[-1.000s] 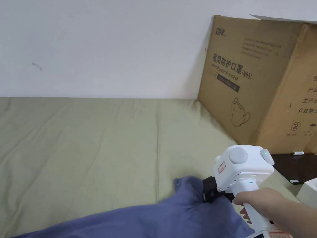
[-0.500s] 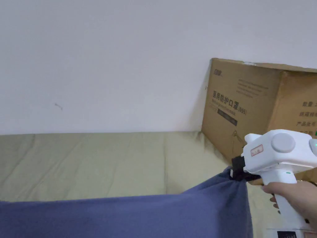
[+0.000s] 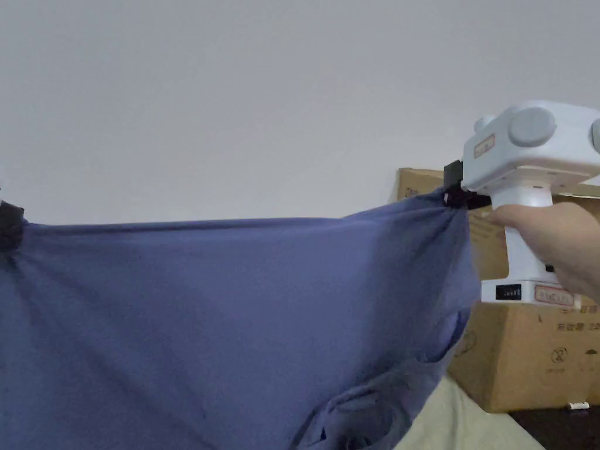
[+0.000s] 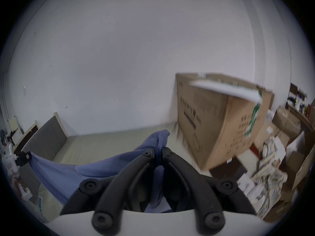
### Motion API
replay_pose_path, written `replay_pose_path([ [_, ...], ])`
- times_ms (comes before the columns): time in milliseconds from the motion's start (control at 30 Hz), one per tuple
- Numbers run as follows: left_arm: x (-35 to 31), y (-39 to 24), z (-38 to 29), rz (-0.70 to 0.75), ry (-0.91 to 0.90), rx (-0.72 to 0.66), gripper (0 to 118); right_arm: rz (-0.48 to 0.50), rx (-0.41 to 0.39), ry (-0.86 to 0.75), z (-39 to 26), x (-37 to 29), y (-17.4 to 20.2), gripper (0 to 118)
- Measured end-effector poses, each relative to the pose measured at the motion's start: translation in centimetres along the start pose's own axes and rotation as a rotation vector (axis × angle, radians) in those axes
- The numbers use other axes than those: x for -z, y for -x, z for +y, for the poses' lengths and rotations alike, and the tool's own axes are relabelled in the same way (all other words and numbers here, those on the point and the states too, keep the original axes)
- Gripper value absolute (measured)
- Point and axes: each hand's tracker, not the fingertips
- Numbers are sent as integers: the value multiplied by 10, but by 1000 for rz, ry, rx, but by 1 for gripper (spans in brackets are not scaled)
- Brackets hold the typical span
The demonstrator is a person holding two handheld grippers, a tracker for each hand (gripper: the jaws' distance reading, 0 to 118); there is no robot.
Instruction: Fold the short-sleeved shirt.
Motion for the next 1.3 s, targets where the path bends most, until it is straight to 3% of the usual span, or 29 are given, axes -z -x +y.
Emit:
replay_pose_path([
  [200,25,-9,43,94,-97,53,2,-58,-97,-131,48,10,34,7],
  [300,42,-17,51,117,-107,34,2,-111,-136,-146,44,30,45,7],
  [400,63,-28,43,143,-91,84,2,-117,-126,-137,18,52,50,7],
  [500,95,-35,9,126,-32,134,2,-99,-74,-75,-35,78,47,7],
  [633,120,-49,-93,4,142,15,2,-19,29,96,-154,114,23,7],
  [733,114,-55,-194,-120,306,-72,2,-5,12,276,-271,110,2,7],
  [800,94,-60,-261,-170,410,-11,2,30,-33,401,-343,98,-19,7],
  [833,77,-58,-293,-175,444,8,2,31,-93,467,-375,84,-26,7],
  [933,19,-49,-364,-242,503,14,2,107,-91,527,-442,14,-54,7],
  [967,3,-43,-377,-263,538,19,2,121,-55,514,-456,-11,-66,7],
  [1067,-43,-21,-402,-240,524,1,2,190,14,572,-477,-70,-93,7],
  [1300,-133,24,-417,-231,541,-44,2,212,21,570,-479,-179,-131,7],
])
